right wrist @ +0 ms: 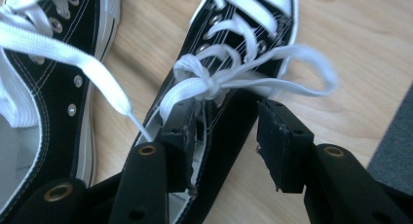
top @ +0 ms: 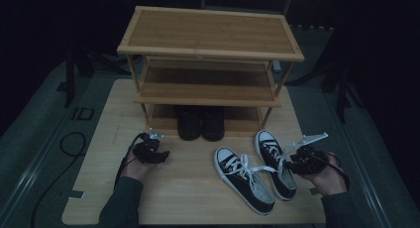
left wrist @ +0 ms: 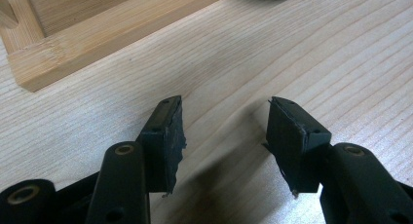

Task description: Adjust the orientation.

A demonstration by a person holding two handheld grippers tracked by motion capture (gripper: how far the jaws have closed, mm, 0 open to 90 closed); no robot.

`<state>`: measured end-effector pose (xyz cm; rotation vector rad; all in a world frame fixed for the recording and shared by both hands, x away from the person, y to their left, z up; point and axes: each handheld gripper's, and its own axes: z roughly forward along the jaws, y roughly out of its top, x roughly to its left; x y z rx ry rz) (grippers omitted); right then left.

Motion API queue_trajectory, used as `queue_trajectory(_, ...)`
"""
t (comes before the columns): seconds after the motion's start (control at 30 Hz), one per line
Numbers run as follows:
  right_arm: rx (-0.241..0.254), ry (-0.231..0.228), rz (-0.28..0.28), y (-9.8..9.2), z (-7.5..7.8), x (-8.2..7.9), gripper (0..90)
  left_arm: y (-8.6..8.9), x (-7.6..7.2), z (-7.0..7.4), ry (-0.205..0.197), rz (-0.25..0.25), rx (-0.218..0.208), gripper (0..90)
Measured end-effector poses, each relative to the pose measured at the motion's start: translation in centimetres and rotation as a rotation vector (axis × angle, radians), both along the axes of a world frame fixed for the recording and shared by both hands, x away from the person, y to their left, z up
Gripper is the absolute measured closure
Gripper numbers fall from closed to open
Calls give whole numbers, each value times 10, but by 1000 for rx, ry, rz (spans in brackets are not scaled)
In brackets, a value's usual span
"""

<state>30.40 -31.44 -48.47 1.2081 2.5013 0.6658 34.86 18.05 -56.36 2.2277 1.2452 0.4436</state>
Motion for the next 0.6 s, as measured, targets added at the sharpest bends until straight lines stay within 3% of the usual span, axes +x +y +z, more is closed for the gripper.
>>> queue_trajectory(0.1, -6, 22, -5, 1, -6, 1, 573, 0, 0, 0, 0, 0, 0, 483)
queue_trajectory(0.2, -58, 49, -13, 5, -16, 4, 564, 0, 0, 0, 0, -1, 0, 482)
queue_trajectory(0.6, -57, 50, -62, 14, -35, 19, 699, 0, 0, 0, -1, 0, 0, 482)
